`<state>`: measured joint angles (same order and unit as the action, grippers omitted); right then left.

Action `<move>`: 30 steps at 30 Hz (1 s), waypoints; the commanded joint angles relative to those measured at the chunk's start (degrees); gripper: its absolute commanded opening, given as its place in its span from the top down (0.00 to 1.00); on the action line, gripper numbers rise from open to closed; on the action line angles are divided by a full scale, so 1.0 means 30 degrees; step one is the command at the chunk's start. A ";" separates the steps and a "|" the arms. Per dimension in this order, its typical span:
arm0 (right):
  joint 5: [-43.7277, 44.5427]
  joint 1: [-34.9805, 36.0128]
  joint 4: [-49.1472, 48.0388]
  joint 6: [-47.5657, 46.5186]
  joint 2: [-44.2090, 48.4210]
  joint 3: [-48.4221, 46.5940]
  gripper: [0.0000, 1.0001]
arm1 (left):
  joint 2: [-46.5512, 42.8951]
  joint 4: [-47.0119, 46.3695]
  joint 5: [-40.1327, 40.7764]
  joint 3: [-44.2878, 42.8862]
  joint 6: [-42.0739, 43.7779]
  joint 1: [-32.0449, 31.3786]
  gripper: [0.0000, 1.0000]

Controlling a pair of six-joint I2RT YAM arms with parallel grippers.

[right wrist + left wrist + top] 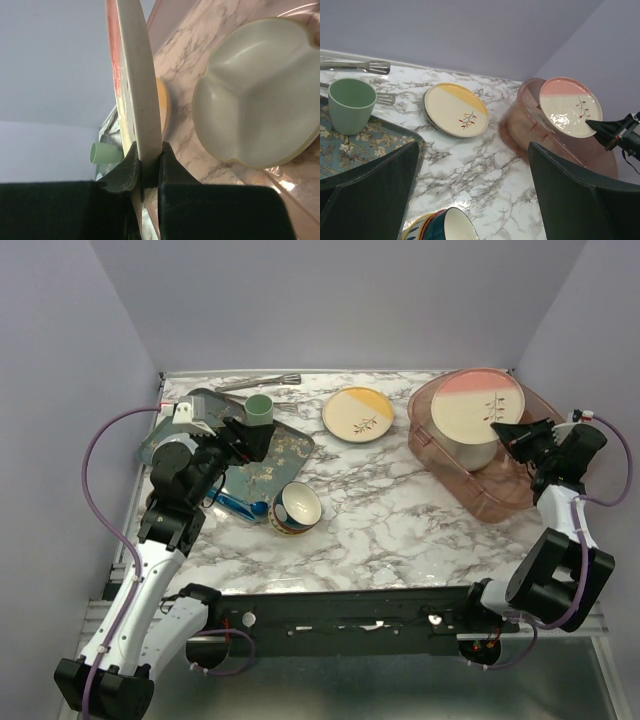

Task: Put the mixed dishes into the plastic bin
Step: Place the plate in the plastic bin.

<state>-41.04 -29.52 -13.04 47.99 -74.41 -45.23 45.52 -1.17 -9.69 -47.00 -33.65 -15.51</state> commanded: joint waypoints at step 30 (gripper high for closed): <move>0.1930 0.0200 0.2001 -0.2166 -0.5283 -0.4170 0.93 | 0.0003 -0.0460 0.0301 0.0257 0.0347 -0.0133 0.01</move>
<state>-34.20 -30.06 -4.47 42.87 -89.41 -53.25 45.47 -1.19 -9.65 -46.89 -33.41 -15.75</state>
